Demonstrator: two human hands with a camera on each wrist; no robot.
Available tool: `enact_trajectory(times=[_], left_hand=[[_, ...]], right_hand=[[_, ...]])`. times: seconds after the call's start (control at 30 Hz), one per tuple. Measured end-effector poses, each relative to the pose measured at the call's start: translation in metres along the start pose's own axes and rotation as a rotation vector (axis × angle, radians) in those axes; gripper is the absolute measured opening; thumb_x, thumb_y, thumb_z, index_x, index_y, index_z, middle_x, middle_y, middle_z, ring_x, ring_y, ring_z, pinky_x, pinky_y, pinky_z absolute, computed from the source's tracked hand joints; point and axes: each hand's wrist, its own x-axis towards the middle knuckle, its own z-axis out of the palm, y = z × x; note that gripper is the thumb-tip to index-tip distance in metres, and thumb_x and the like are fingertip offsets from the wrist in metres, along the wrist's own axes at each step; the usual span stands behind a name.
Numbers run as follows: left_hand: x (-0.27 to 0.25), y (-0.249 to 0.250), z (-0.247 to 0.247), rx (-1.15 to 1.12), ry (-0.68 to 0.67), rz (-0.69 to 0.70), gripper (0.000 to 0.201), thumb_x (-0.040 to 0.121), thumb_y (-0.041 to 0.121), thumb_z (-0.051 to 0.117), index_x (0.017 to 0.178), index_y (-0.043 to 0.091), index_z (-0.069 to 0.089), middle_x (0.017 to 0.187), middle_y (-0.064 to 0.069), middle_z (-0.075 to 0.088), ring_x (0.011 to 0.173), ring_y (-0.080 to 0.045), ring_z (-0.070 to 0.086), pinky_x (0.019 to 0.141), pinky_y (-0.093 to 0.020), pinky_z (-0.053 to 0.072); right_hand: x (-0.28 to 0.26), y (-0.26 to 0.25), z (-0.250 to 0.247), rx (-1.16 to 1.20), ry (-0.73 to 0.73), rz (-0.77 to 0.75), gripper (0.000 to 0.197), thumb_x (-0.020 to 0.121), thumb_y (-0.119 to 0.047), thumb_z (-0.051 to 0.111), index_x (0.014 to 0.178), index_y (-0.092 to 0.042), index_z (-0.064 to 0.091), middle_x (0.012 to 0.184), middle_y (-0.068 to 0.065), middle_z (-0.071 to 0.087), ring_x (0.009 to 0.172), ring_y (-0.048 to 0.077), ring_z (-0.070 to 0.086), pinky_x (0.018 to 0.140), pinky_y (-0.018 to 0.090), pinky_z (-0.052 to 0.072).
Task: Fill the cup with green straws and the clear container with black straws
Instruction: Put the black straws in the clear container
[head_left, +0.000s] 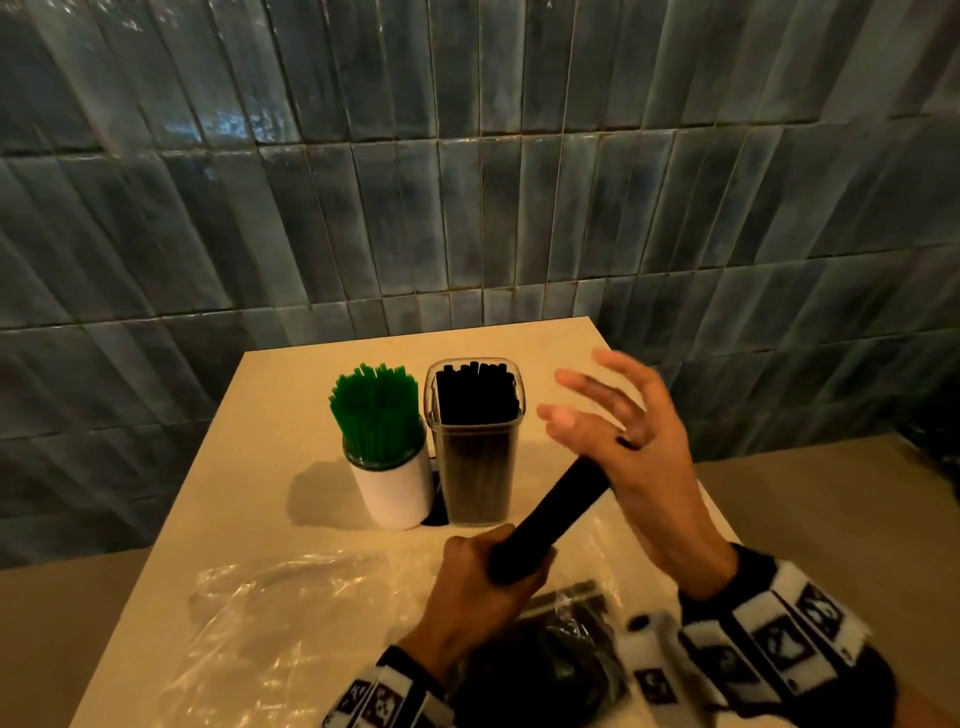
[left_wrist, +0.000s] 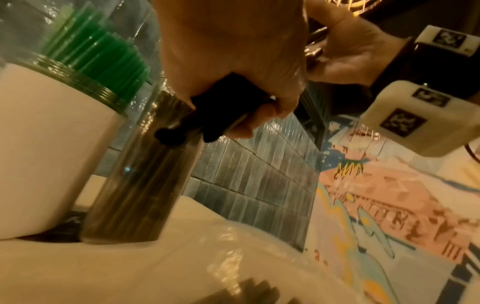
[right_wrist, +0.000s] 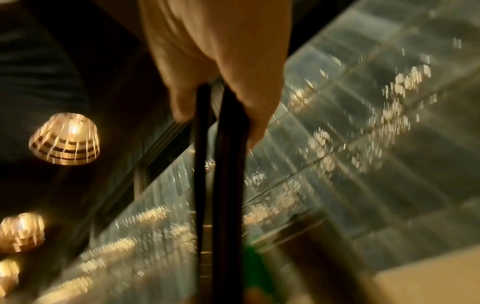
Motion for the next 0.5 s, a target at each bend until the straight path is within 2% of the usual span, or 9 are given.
enact_trajectory(times=[0.07,0.1,0.2,0.23,0.3,0.37,0.4,0.43,0.5], left_hand=[[0.003,0.016,0.004,-0.146,-0.017,-0.103,0.025,0.079,0.029,0.073,0.06,0.018,0.062,0.051,0.001,0.06,0.047,-0.008,0.054,0.05,-0.027,0.045],[0.004,0.022,0.006,-0.185,-0.021,-0.141,0.027,0.08,0.024,0.073,0.058,0.015,0.06,0.047,0.001,0.057,0.044,-0.009,0.052,0.049,-0.026,0.043],[0.013,0.031,0.008,-0.249,0.008,-0.215,0.029,0.08,0.016,0.073,0.056,0.014,0.056,0.041,0.002,0.053,0.036,-0.011,0.048,0.043,-0.025,0.04],[0.017,0.032,0.006,-0.244,-0.002,-0.215,0.029,0.079,0.017,0.073,0.056,0.015,0.055,0.041,0.001,0.053,0.035,-0.013,0.048,0.041,-0.025,0.039],[0.023,0.035,-0.001,-0.198,-0.013,-0.162,0.028,0.078,0.027,0.073,0.057,0.017,0.057,0.046,0.001,0.058,0.037,-0.014,0.05,0.041,-0.029,0.04],[0.029,0.032,-0.01,-0.105,0.112,-0.078,0.029,0.067,0.048,0.074,0.08,0.025,0.06,0.075,0.007,0.068,0.063,-0.006,0.062,0.057,-0.031,0.05],[0.032,0.027,-0.013,-0.04,0.18,-0.047,0.047,0.063,0.055,0.074,0.099,0.031,0.056,0.097,0.01,0.065,0.085,-0.002,0.061,0.072,-0.027,0.051],[0.035,0.022,-0.016,0.016,0.237,-0.022,0.066,0.062,0.057,0.075,0.116,0.033,0.047,0.115,0.011,0.055,0.102,-0.001,0.054,0.085,-0.023,0.046],[0.039,0.016,-0.023,0.103,0.328,0.025,0.087,0.068,0.053,0.075,0.137,0.029,0.028,0.133,0.008,0.035,0.119,0.0,0.035,0.1,-0.02,0.033]], right_hand=[[0.003,0.004,0.015,0.295,0.106,0.026,0.087,0.042,-0.054,0.087,0.116,-0.025,0.052,0.11,0.003,0.07,0.099,0.024,0.068,0.089,0.035,0.054],[0.004,0.004,0.022,0.34,0.086,0.052,0.083,0.041,-0.057,0.086,0.112,-0.023,0.057,0.105,0.005,0.072,0.097,0.024,0.069,0.087,0.033,0.055],[0.003,0.005,0.045,0.109,-0.09,0.121,0.04,0.062,-0.058,0.076,0.07,-0.02,0.066,0.071,0.004,0.07,0.072,0.024,0.068,0.077,0.033,0.056],[0.005,0.008,0.052,0.04,-0.101,0.136,0.04,0.066,-0.054,0.072,0.058,-0.017,0.06,0.056,0.002,0.062,0.056,0.021,0.061,0.068,0.033,0.053],[0.017,0.008,0.06,0.011,-0.038,0.182,0.039,0.067,-0.05,0.065,0.053,-0.016,0.049,0.042,-0.003,0.046,0.039,0.013,0.044,0.057,0.032,0.044],[0.036,0.003,0.063,0.103,0.036,0.187,0.037,0.067,-0.049,0.062,0.056,-0.017,0.047,0.041,-0.007,0.041,0.038,0.01,0.037,0.056,0.031,0.041],[0.047,-0.002,0.063,0.155,0.081,0.165,0.037,0.067,-0.049,0.062,0.057,-0.018,0.046,0.041,-0.008,0.041,0.039,0.009,0.037,0.057,0.029,0.042],[0.059,-0.008,0.062,0.196,0.129,0.133,0.036,0.07,-0.049,0.062,0.059,-0.018,0.046,0.041,-0.008,0.041,0.039,0.009,0.038,0.057,0.028,0.043],[0.084,-0.017,0.062,0.267,0.227,0.06,0.035,0.08,-0.043,0.062,0.061,-0.018,0.047,0.042,-0.008,0.043,0.04,0.008,0.04,0.055,0.025,0.046]])
